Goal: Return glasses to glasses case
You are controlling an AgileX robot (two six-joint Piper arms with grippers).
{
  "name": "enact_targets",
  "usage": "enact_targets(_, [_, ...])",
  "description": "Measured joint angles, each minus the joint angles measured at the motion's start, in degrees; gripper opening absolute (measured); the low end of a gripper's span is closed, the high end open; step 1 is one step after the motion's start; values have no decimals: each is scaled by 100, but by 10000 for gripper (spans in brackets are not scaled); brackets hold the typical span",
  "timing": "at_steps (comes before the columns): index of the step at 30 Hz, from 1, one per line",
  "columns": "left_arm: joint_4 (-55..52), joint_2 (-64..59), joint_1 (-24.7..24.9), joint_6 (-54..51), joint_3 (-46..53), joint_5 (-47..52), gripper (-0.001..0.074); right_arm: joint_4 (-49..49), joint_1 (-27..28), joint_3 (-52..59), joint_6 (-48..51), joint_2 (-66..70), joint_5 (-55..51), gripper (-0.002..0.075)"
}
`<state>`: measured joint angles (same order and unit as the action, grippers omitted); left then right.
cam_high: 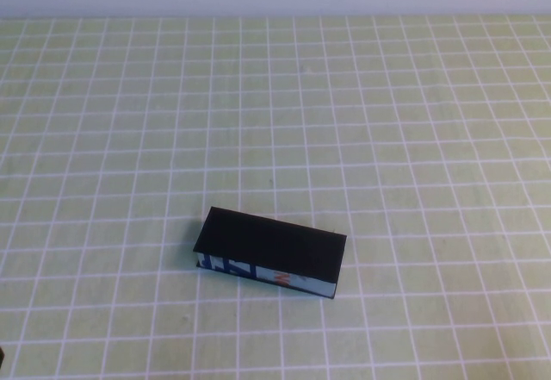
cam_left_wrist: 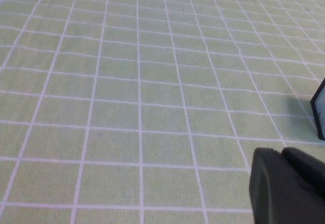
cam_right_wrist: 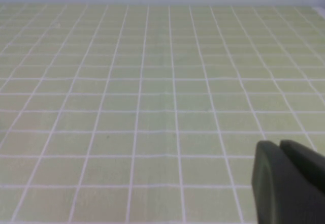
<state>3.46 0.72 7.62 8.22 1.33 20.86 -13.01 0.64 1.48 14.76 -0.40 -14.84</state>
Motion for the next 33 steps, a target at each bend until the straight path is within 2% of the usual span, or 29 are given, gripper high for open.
enact_targets(9, [-13,0,0,0,0,0,-3,31,36,10,-733,-9,-319,-18])
enact_targets(33, [-15,0,0,0,0,0,-3,36,36,10,-809,-9,-331,-18])
